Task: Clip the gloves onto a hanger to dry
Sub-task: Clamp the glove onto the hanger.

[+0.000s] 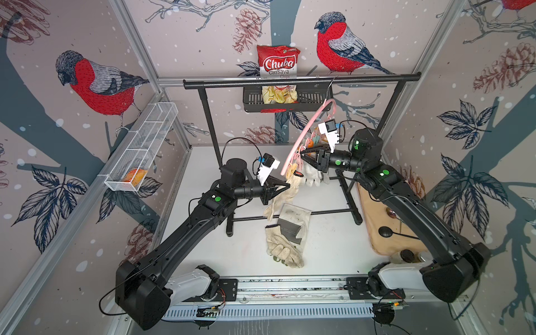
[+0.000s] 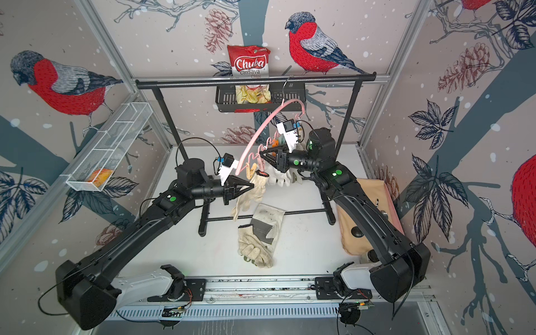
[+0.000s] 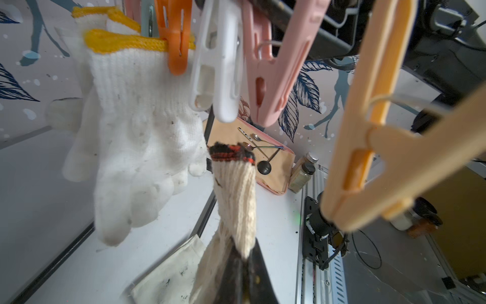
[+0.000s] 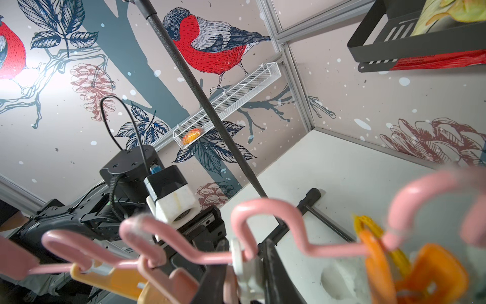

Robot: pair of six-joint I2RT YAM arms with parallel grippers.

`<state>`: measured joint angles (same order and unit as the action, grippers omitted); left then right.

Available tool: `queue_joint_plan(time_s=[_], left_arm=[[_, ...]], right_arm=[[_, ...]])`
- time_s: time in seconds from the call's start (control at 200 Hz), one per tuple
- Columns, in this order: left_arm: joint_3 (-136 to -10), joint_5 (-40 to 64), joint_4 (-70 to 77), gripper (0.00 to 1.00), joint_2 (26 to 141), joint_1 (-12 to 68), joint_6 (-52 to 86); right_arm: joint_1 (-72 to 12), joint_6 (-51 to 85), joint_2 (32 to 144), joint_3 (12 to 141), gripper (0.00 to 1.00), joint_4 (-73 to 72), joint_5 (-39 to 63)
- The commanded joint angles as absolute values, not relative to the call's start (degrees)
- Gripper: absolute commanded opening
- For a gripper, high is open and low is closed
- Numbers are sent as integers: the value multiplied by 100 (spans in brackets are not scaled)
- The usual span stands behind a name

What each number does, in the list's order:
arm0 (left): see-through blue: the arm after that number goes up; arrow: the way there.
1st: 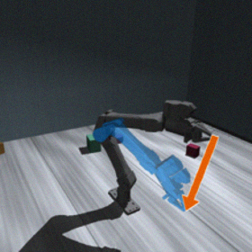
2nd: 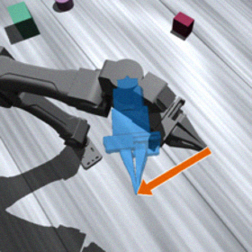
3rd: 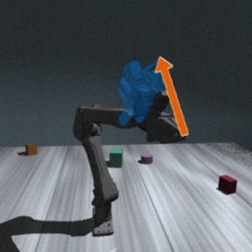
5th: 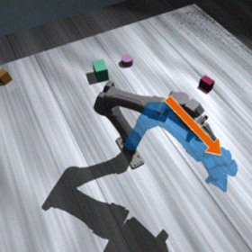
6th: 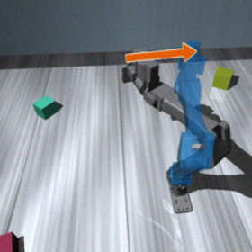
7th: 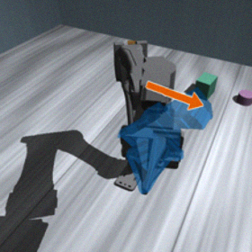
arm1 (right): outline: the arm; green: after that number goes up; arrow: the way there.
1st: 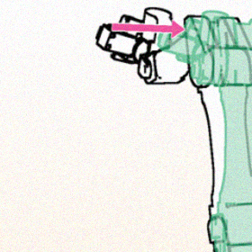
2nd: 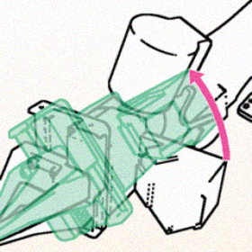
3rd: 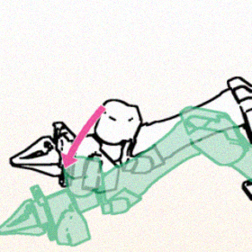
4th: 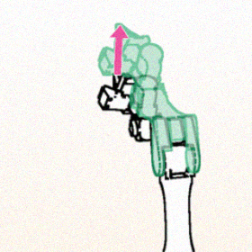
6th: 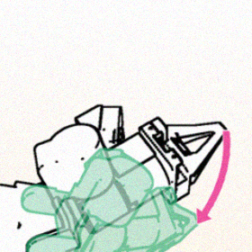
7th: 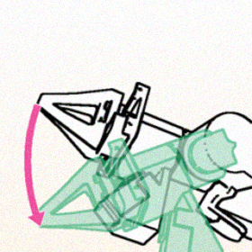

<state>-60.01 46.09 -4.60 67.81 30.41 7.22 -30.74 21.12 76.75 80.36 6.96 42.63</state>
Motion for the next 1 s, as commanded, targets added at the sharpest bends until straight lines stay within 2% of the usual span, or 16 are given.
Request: queue_joint_plan(time_s=[0.0,0.325,0.996], left_arm=[[-6119,5494,-162,0,6879,2947,767],[-6148,5953,-64,0,6847,2536,870],[-6429,6038,354,0,7049,2435,1208]], right_arm=[[-3047,2128,7651,8103,22,684,4451],[-3028,2155,7638,8152,20,634,4649],[-3031,2175,7570,8060,20,536,4740]])
